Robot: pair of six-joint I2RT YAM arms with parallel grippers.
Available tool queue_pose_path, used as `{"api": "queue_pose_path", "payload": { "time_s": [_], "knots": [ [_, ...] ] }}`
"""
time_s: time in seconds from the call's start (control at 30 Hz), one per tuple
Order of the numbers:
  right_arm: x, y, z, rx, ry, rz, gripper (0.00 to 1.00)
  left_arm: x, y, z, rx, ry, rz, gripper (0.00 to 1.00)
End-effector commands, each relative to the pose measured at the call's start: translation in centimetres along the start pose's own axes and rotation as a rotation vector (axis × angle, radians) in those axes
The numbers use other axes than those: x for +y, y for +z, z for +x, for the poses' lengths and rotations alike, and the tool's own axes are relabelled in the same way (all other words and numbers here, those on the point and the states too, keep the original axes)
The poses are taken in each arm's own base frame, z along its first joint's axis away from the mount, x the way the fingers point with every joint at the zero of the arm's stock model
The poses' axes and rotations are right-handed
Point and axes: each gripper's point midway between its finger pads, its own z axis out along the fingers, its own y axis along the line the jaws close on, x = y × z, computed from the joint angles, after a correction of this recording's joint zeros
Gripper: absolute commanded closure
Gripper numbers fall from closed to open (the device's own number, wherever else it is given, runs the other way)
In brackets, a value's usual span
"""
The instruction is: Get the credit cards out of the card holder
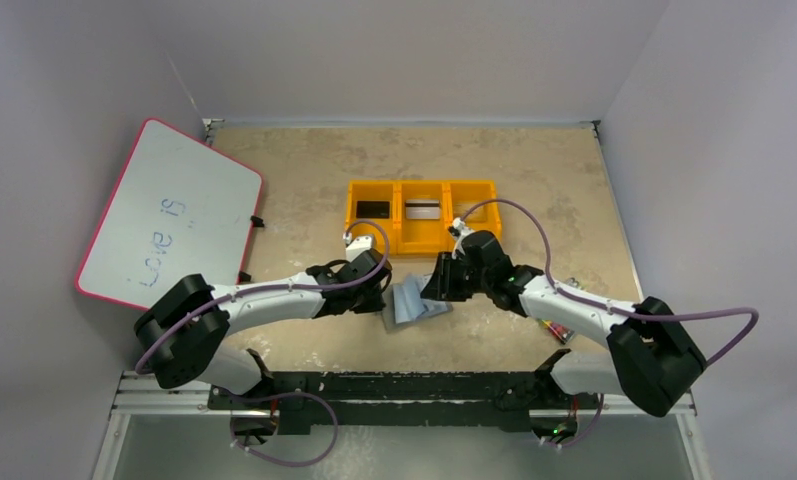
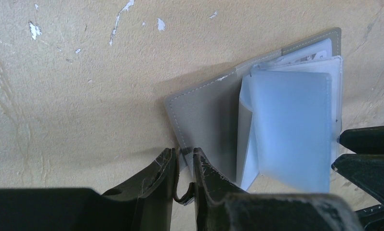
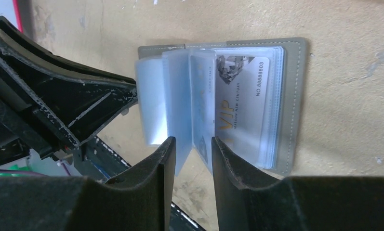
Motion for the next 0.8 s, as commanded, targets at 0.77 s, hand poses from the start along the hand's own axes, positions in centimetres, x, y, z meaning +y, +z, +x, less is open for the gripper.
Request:
{"api": "queue_pose_path", "payload": {
  "time_s": [0.77],
  "knots": [
    [-1.1, -1.5, -2.7, -0.129, 0.008, 0.175, 0.61, -1.6, -5.3, -5.7, -0.2, -0.059, 0.038, 0.63]
  ]
}}
